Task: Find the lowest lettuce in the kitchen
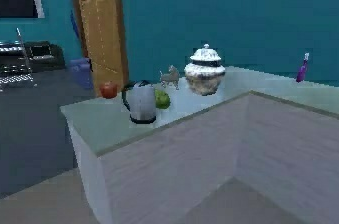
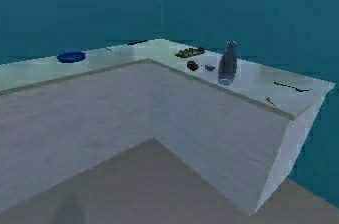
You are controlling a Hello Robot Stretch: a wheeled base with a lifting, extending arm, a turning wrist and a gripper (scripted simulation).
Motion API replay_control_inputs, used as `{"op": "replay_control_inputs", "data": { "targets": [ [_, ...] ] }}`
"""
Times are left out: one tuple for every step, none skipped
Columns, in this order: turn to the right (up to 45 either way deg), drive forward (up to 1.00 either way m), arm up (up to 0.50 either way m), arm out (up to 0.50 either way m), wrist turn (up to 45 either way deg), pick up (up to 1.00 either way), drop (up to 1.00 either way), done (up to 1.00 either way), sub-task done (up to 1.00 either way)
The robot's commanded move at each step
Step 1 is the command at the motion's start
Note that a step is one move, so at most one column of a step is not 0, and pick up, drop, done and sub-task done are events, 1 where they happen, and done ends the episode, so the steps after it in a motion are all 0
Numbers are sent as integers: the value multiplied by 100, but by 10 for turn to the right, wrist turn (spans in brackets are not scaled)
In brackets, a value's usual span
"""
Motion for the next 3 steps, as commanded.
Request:
{"op": "replay_control_inputs", "data": {
  "targets": [
    [60,0,0,0,0,0,0,0,0],
    [0,35,0,0,0,0,0,0,0],
    [-450,0,0,0,0,0,0,0,0]
  ]
}}
